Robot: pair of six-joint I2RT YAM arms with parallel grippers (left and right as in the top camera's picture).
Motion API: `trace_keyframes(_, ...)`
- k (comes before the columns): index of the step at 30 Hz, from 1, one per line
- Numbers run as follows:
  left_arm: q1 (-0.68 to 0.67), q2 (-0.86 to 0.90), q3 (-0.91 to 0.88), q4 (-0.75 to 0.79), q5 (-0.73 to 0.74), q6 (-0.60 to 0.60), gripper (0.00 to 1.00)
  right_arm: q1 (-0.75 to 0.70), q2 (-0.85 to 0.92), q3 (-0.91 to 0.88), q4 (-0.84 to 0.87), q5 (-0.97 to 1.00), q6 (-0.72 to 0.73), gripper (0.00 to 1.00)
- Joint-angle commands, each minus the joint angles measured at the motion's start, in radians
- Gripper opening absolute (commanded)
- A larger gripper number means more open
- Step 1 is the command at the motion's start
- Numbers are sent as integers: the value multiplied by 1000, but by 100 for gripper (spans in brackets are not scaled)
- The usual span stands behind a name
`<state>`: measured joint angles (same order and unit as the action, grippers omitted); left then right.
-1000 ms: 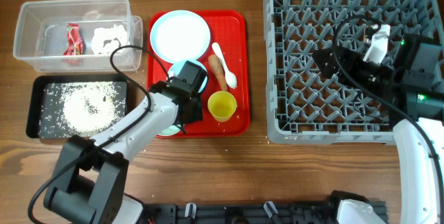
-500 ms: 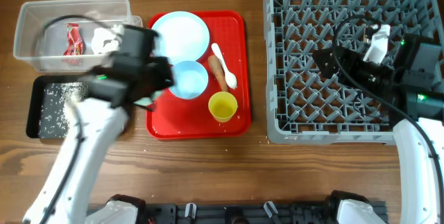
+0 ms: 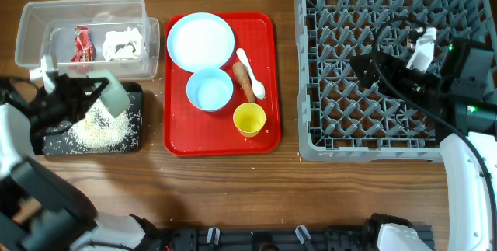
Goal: Sort waste into correct bins and load items into the dishwasher rack
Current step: 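Tip the brown scraps from the green bowl onto the black tray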
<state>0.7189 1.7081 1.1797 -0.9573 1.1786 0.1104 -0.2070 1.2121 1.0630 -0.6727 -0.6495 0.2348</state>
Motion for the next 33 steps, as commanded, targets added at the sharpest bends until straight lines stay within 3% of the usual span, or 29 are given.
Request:
trace_keyframes(1,70,159,-16,-23,394,66,4,7,8,8,5,5,0,100)
trace_keyframes(4,82,220,-16,-40,399,39,4,7,8,8,6,5,0,100)
trace_keyframes(12,82,160,-14,-51,399,-38,4,7,8,8,6,5,0,99)
trace_keyframes(16,49,49,-14,-49,385,29,4,7,8,8,7,5,0,99)
trace_keyframes(19,-58,-78,-14,-22,135,22,4,7,8,8,20,5,1,100)
trace_keyframes(24,-434,-260,-14,2,-581,-162,4,7,8,8,29,5,1,100)
trace_keyframes(27,-636,-268,-16,-10,-896,-275,4,7,8,8,29,5,1,100)
trace_keyframes(33,-977,-199,-106,8,-1241,-467,4,7,8,8,30,28,1,100)
